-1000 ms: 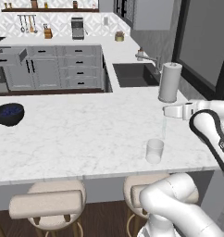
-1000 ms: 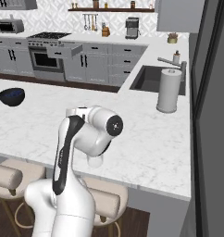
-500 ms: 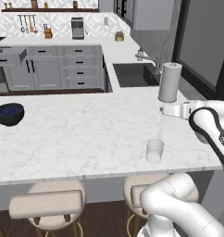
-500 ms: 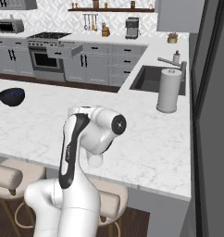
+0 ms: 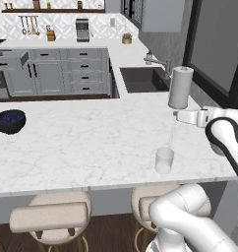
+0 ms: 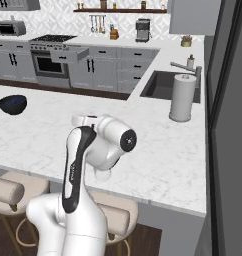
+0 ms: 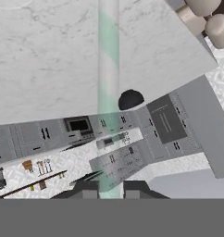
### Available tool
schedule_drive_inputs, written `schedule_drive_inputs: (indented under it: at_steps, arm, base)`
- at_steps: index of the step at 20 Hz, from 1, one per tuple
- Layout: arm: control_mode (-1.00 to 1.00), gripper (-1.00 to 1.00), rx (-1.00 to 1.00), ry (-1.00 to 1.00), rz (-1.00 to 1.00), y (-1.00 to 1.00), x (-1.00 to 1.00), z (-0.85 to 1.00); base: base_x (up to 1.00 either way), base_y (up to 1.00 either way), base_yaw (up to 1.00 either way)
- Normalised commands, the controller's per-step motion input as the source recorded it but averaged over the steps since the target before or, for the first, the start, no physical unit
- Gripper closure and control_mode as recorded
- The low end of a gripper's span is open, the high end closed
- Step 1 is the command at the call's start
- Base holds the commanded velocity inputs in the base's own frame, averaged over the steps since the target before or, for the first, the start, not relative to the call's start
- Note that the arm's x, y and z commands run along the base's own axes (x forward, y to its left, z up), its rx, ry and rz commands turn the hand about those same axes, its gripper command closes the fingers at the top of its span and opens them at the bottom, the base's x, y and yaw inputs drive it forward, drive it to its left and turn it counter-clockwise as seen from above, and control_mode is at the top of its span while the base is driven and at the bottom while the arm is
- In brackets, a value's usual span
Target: Take a straw from the drawer in front and place it inside the glass cup on the dining counter.
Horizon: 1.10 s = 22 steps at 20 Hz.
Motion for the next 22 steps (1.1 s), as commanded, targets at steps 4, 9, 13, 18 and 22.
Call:
schedule_drive_inputs:
  at_steps: [4, 9, 13, 18, 22]
  arm:
    - [-1.0, 1.0, -0.05, -0.18, 0.0, -0.01, -0.19, 0.05]
    - [-1.0, 1.0, -0.05, -0.17, 0.0, -0.02, -0.13, 0.22]
    - [-1.0, 1.0, -0.03, -0.03, 0.0, -0.01, -0.05, 0.18]
    - [-1.0, 1.0, -0.04, 0.0, 0.0, -0.15, -0.14, 0.01]
    - [-1.0, 1.0, -0.03, 0.0, 0.0, -0.23, -0.17, 0.0]
  base:
    - [0.0, 0.0, 0.0]
    - [0.0, 0.0, 0.0]
    - [0.0, 0.0, 0.0]
    - [0.0, 0.0, 0.0]
    - [0.0, 0.0, 0.0]
